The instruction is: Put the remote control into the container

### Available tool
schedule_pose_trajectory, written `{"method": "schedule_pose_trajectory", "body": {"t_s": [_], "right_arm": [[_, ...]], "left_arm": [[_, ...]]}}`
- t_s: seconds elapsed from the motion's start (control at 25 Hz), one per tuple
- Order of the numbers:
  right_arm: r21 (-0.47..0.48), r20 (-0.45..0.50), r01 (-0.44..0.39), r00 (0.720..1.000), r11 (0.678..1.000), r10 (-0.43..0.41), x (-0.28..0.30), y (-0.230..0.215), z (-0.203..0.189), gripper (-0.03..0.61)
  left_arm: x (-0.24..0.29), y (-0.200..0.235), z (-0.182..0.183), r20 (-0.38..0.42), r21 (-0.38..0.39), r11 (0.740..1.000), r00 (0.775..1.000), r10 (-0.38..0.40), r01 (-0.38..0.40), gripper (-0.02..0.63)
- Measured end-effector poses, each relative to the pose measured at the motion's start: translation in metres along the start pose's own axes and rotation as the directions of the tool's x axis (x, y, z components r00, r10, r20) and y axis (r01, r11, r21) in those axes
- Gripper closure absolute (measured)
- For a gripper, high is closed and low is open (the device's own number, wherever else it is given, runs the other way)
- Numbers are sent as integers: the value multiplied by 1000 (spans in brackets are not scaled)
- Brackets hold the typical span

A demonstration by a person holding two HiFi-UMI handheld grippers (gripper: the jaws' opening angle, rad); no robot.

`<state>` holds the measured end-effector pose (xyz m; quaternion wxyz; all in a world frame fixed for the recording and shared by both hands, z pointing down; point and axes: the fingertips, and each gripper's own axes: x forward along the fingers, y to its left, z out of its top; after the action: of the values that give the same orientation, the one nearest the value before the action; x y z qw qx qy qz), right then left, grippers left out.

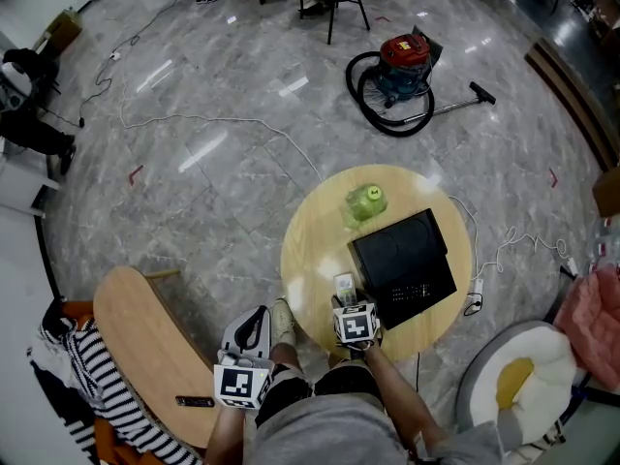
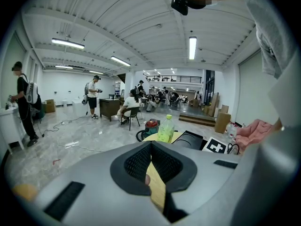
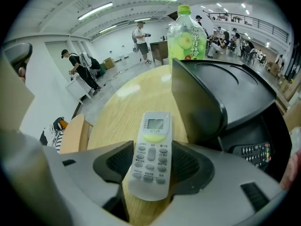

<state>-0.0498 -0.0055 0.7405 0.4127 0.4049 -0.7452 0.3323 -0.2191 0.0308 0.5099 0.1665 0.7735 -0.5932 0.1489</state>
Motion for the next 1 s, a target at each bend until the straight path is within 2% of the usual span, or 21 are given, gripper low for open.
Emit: {"method": "schedule_pose_trajectory", "body": {"t_s": [0.32, 0.64, 0.88, 1.0], "right_arm": [[-1, 23, -31, 999, 1000, 31, -17, 3, 10, 325], [-46, 98, -66, 993, 997, 71, -60, 5, 33, 325], [-48, 169, -51, 984, 998, 58, -100, -6, 50, 325], [-79, 207, -34, 977, 996, 50, -118, -15, 55, 325]], "left_arm": [[2, -1, -1, -10, 6, 1000, 1000, -1, 1, 606], [6, -11, 2, -6, 31, 999, 1000, -22, 23, 606], [12, -22, 6, -8, 43, 998, 999, -54, 54, 606], [18, -30, 6, -7, 46, 996, 998, -70, 71, 606]]}}
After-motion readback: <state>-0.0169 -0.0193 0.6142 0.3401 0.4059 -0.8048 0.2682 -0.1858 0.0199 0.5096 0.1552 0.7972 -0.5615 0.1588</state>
